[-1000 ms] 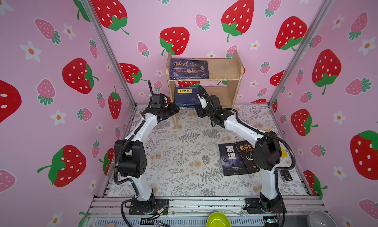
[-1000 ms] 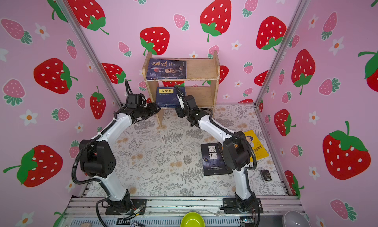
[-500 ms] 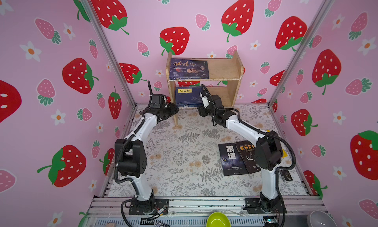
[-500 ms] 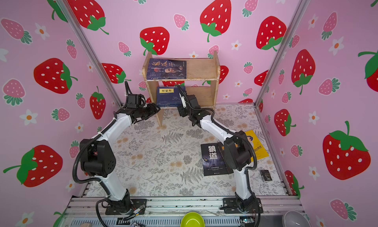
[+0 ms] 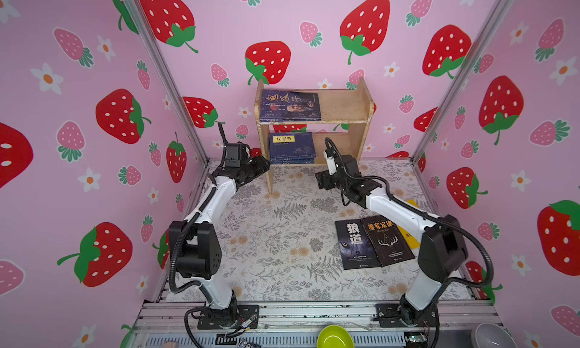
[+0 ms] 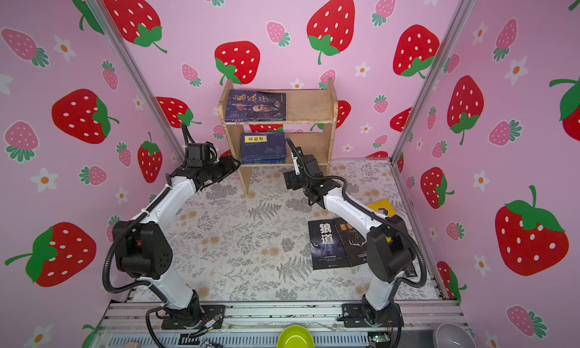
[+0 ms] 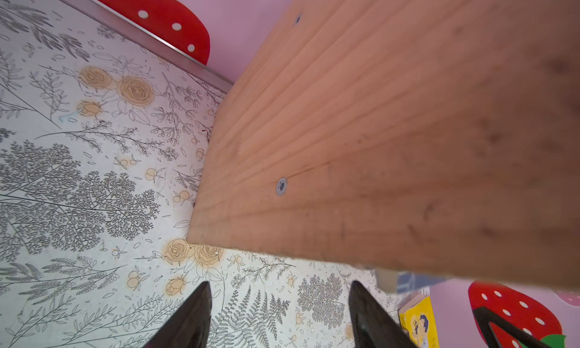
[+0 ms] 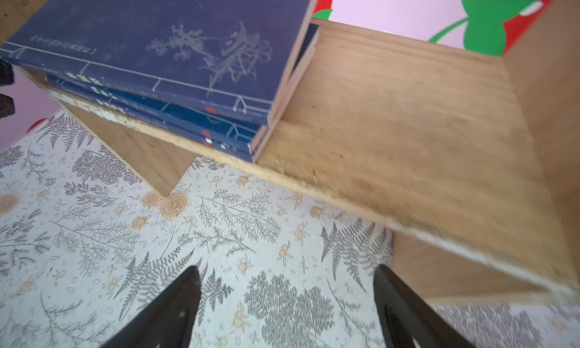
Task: Stacking books/files
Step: Move the book to the bookshelf, then pick up the book from the middle-right of the table.
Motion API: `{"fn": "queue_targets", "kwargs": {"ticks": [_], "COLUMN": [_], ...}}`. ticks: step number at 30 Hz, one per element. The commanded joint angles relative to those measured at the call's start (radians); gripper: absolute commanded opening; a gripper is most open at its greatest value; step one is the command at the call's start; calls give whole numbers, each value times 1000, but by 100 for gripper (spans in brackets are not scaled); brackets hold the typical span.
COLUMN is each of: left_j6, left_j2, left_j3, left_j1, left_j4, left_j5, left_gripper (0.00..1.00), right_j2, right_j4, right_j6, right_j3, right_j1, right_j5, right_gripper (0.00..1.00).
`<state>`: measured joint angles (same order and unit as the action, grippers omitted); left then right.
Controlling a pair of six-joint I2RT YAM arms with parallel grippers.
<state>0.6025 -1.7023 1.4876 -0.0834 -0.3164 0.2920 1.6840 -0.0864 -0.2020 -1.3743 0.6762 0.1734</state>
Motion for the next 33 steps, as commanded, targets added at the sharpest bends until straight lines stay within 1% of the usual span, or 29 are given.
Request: {"fn": "queue_targets", "kwargs": {"ticks": [1,6,9,12,13,14,16,19,21,23,25,28,31,33], "left_j6": [12,1,35,67,73,80,101,135,144,158,173,203,255,302], "left_j2": [56,107,133,151,156,161,157,128,107,82,49,-10,-78,-124], "left_j3": [-41,-101,-163,-226,-247,-267,-297,-326,-328,-324,-305,-266,-219,-197], "left_j1": [-11,-82,-149,-243,-281,-321,-384,-462,-511,-553,-588,-645,-698,-725], "left_j4": [12,-37,-32,-27,-22,-13,7,57,64,88,109,149,193,239], "left_j5": [-4,-7,15,26,21,18,23,64,43,35,44,50,45,49], "left_gripper": [70,70,71,72,77,80,83,89,89,89,90,90,90,90], "right_j2": [-131,-280,-316,-328,-336,-348,-374,-399,-417,-444,-467,-488,-474,-450], "right_j4": [-20,-76,-193,-313,-328,-331,-328,-346,-368,-370,-337,-264,-218,-208], "right_j6": [-118,-303,-415,-485,-492,-498,-511,-541,-561,-578,-588,-578,-532,-497], "right_j3": [104,256,292,318,335,356,403,470,518,568,614,667,680,676], "right_j1": [-17,-84,-153,-218,-232,-238,-242,-242,-241,-254,-309,-441,-562,-605], "right_j5": [60,64,47,1,-24,-48,-103,-172,-154,-100,-103,-143,-202,-235], "right_gripper": [93,100,100,100,100,100,100,100,100,100,100,100,100,100]}}
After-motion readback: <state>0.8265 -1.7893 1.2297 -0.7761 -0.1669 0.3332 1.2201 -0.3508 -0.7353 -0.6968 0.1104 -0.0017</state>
